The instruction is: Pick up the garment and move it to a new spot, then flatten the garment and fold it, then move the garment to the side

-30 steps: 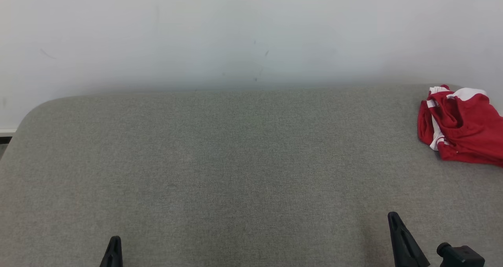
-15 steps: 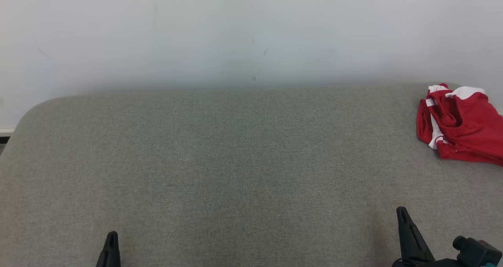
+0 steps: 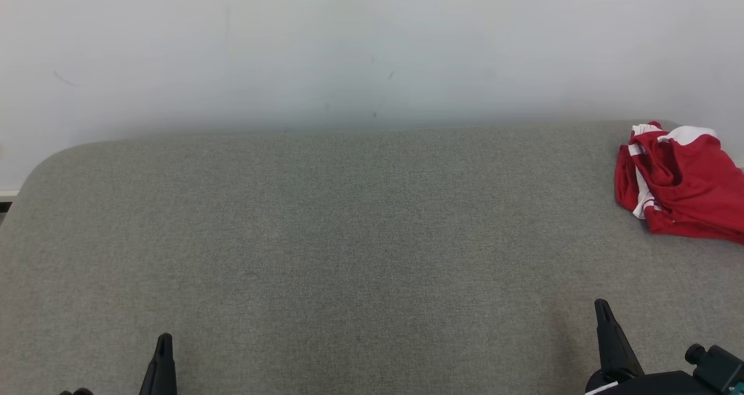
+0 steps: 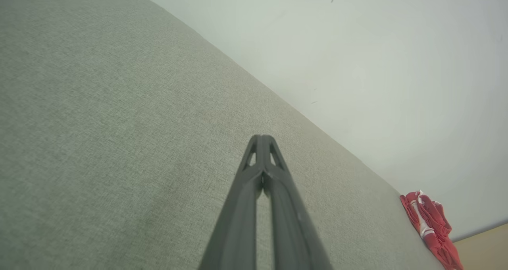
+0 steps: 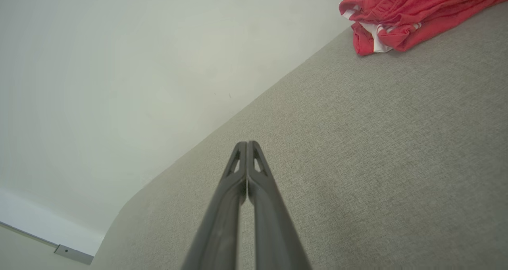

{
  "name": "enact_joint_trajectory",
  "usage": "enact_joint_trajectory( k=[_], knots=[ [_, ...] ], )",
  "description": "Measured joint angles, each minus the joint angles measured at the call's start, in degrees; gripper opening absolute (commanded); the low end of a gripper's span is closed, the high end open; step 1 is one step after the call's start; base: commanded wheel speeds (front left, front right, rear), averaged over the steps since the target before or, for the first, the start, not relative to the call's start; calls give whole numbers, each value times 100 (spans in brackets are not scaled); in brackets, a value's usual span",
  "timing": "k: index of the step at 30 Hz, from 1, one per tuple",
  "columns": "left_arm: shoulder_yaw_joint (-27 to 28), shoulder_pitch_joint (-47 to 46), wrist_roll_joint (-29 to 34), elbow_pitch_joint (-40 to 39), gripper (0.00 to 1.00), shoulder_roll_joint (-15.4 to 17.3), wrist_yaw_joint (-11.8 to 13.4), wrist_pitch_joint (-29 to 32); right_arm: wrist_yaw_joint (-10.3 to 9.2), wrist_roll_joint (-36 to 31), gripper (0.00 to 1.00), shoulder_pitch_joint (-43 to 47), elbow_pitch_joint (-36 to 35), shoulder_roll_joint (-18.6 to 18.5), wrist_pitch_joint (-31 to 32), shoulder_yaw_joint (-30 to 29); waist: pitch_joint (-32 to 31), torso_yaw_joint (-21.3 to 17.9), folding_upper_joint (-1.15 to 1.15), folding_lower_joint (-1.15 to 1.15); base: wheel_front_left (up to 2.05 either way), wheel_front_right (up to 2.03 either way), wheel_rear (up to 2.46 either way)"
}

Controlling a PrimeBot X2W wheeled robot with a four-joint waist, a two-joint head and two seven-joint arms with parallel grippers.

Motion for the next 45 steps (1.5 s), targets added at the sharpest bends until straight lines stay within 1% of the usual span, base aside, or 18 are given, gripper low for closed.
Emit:
enact_joint_trajectory(
  k=[21,45],
  knots=[
    [44,-247,-1614,137,0,2,-46,401,0,1491,0,-228,104,43,331,-175,28,-31,0,0,0,0,0],
    [88,-499,-3071,257,0,5,-73,762,-1,2833,0,-432,199,97,637,-355,59,-67,0,0,0,0,0]
  ],
)
